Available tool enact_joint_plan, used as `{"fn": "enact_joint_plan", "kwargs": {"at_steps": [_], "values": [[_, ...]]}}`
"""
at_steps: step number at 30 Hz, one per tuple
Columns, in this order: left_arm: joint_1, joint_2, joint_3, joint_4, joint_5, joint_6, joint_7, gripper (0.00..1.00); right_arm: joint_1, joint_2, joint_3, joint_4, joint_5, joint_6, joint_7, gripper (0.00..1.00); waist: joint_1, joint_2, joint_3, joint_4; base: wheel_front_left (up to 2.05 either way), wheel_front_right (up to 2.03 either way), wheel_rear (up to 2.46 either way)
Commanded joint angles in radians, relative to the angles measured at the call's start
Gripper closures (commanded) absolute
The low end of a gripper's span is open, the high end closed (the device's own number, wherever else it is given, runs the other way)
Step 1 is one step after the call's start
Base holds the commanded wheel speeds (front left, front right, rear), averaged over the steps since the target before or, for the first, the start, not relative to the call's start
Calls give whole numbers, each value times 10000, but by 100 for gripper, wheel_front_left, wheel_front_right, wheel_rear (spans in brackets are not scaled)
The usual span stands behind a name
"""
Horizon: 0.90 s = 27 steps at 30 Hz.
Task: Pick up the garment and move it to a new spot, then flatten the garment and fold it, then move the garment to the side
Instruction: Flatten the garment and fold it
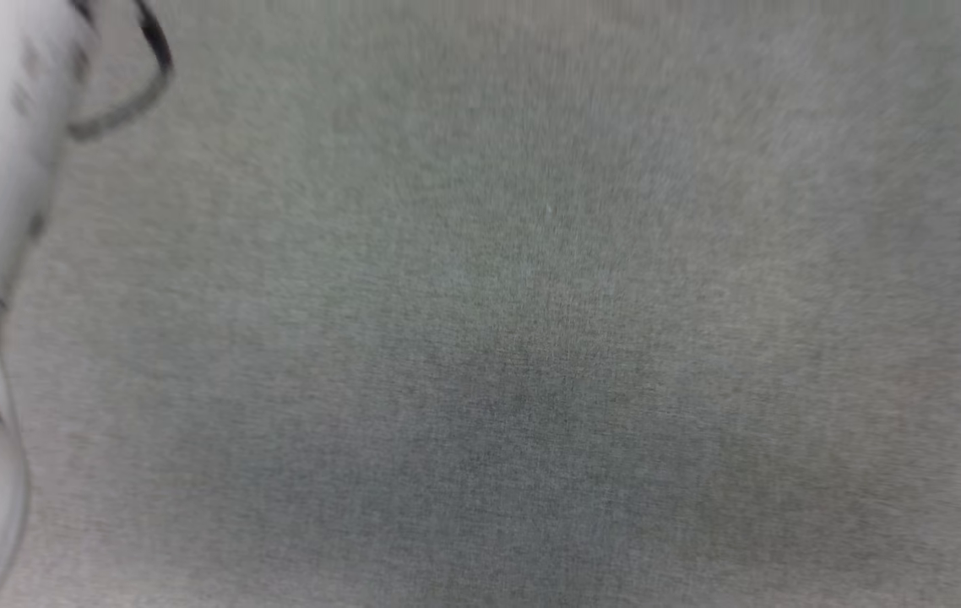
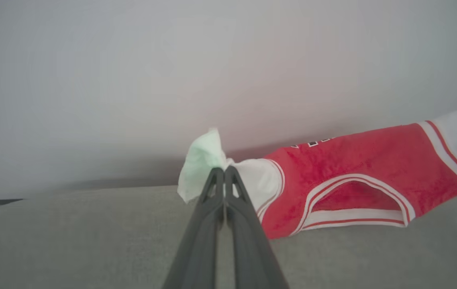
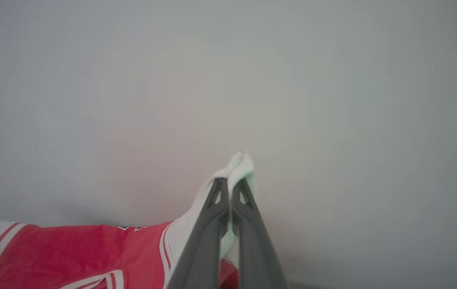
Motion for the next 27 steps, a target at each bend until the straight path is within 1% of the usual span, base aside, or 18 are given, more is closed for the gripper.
{"fn": "enact_joint_plan", "kwargs": {"at_steps": [1, 5, 10, 16, 18, 20, 22, 25, 27], "values": [[665, 66, -149, -118, -185, -26, 212, 100, 720, -207, 350, -170, 526, 1, 427, 100, 0, -1, -1796, 79, 0, 0, 0], [1773, 279, -501, -490, -425, -26, 564, 100, 1994, -683, 1001, -709, 1502, 1, 1471, 100, 0, -1, -2773, 74, 0, 0, 0], [3275, 660, -842, -1203, -739, -26, 725, 100, 3687, -1428, 1454, -1614, 2667, 1, 2532, 100, 0, -1, -3971, 104, 0, 0, 0], [5107, 1379, -1196, -2333, -1039, -26, 728, 100, 5938, -2369, 1850, -3063, 3783, 1, 3655, 100, 0, -1, -5196, 194, 0, 0, 0], [5743, 1660, -1265, -2789, -1112, 30, 691, 100, 6753, -2657, 1927, -3643, 3980, 1, 3947, 100, 0, -1, -5500, 215, 0, 0, 0], [6345, 1960, -1351, -3397, -1127, 190, 607, 100, 7563, -2924, 1883, -4274, 4212, 1, 4160, 100, 0, -1, -5747, 250, 0, 0, 0], [6992, 2322, -1452, -4133, -1164, 451, 551, 100, 8393, -3216, 1831, -4900, 4298, 1, 4387, 100, 0, -1, -5946, 282, 0, 0, 0], [7832, 2974, -1501, -5445, -1218, 974, 369, 100, 9635, -3506, 1600, -5831, 4358, 1, 4869, 100, 0, -1, -6131, 294, 0, 0, 0], [8419, 3455, -1521, -6472, -1250, 1429, 246, 100, 10476, -3654, 1312, -6503, 4396, 1, 5235, 100, 0, -1, -6211, 294, 0, 0, 0]]}}
